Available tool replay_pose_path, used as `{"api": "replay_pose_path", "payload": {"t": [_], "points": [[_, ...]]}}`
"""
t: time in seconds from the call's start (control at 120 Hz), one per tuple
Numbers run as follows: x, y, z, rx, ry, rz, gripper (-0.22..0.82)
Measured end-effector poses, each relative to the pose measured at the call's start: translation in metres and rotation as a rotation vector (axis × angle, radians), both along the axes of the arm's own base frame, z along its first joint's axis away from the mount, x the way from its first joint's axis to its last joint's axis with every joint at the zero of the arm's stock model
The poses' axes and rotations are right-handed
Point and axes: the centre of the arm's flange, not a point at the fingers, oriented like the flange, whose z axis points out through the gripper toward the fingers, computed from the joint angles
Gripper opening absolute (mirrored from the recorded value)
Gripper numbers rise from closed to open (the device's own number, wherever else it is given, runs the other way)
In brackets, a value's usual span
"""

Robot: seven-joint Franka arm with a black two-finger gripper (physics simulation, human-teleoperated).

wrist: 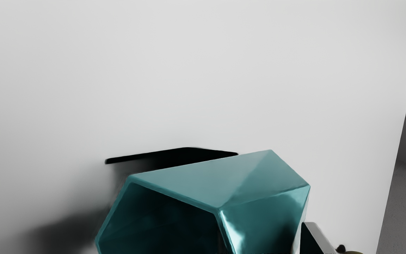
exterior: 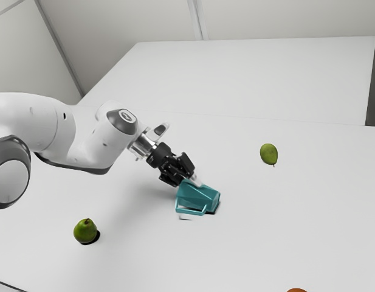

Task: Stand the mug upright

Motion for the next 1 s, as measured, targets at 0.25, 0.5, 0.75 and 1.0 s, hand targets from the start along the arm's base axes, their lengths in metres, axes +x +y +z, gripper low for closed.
{"api": "replay_pose_path", "payload": {"t": [0.25, 0.5, 0.75, 1.0], "points": [[0.001, 0.000, 0.003, -0.002, -0.015, -0.003, -0.09], [0.002, -0.009, 0.011, -0.046, -0.029, 0.025, -0.16], [-0.002, -0.012, 0.022, -0.059, -0.033, 0.034, -0.17], [-0.008, 0.001, 0.068, 0.064, -0.101, -0.030, -0.17]]}}
